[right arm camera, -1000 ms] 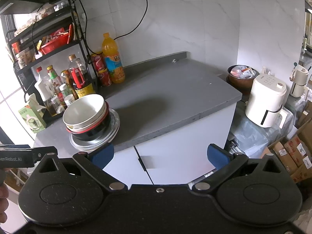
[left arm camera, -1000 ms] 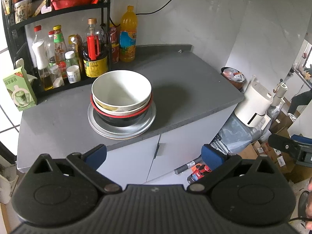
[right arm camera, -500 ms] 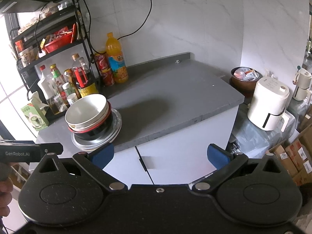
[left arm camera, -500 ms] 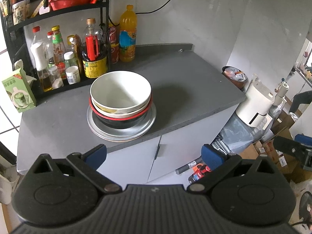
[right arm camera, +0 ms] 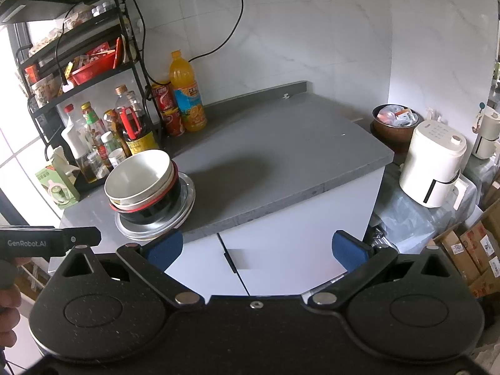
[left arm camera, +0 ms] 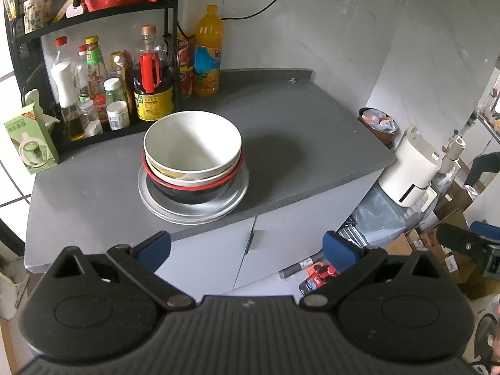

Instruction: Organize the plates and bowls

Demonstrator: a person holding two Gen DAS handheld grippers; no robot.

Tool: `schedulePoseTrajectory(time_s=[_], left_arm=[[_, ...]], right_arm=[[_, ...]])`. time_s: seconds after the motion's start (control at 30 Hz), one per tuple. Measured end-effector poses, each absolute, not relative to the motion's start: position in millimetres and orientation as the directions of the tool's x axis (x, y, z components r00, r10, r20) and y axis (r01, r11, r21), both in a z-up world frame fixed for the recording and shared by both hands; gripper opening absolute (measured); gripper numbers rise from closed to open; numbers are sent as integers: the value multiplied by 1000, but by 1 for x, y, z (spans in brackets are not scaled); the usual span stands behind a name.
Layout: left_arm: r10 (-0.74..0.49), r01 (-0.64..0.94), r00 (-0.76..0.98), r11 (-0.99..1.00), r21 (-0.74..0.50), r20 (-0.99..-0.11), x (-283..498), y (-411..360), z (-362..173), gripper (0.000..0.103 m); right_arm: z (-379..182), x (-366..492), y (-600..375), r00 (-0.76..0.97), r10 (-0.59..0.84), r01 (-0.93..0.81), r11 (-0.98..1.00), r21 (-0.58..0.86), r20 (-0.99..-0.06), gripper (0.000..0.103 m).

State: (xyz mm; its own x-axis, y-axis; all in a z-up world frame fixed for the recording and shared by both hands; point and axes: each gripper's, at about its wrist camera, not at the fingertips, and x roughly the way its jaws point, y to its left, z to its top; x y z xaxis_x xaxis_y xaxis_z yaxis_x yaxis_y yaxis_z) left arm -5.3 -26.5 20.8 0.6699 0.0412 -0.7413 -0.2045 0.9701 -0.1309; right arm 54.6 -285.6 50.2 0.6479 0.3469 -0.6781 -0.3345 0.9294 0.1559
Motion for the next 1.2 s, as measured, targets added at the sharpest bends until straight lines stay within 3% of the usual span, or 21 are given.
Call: schedulePoseTrajectory(time_s=[1.2], left_arm=[[50, -224, 666, 965, -136, -744, -17, -32, 35, 102]], right_arm=[[59, 49, -282, 621, 346, -363, 922, 133, -704, 102]])
